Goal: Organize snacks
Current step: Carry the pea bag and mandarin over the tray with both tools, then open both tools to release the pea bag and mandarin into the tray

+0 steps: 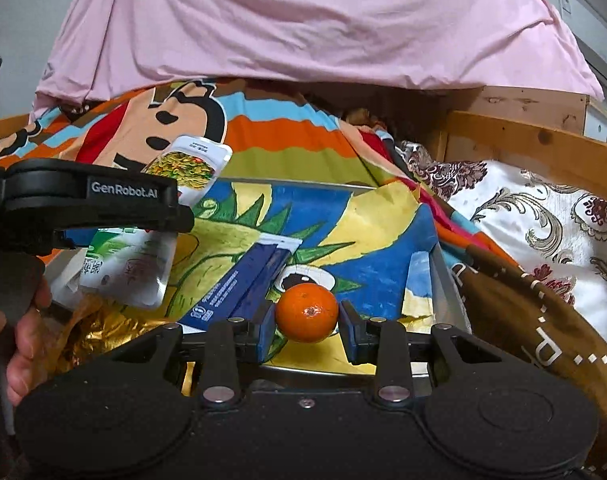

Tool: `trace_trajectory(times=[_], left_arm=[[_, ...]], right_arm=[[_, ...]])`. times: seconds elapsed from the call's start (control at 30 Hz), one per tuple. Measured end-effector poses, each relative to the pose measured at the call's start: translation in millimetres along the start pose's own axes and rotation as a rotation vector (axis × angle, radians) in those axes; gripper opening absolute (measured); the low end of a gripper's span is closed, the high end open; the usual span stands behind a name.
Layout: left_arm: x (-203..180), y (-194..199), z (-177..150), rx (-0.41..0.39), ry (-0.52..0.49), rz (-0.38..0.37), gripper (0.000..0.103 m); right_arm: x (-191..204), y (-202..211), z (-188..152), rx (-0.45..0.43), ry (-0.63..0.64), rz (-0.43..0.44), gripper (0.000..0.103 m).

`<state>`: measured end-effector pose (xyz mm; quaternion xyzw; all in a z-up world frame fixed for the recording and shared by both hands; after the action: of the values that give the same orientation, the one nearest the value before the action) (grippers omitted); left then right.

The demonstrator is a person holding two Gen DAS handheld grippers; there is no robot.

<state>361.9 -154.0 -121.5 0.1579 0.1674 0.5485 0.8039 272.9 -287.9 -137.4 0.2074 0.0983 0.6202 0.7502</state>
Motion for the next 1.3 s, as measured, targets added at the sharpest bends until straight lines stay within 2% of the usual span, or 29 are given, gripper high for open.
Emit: trace_trajectory(times=[0.7,1.03,1.13,1.3], left_arm=[[-2,-8,-4,0.066,-0.037,0.003,0.078],[-4,-9,-9,0.11,-0.027,-0.024,0.089],[-4,-8,-9,0.113,-0.021,-0.028,0.093],[-5,-2,-6,0.1,-0.024,-0.032,0.101]], right_arm=[[-1,-6,-7,0.059,-0.008,-0.006,0.037],[-3,-4,-3,0.06,-0.033,-0.01,0.049],[-5,3,3,0.042,-0.049,-0.01,0.055],[-10,16,13,0.021,-0.079,-0.01,0.059]])
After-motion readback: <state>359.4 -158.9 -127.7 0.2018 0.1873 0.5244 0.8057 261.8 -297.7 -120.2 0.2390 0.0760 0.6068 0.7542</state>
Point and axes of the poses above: each gripper's, at about its wrist camera, not at the fingertips, and y roughly against the way its jaws point, x to its left, z to its top, the point moved 10 cm from there along -y, roughly the way its jaws point, and after that the axes turned 11 degrees about -y, right-handed, at the moved point
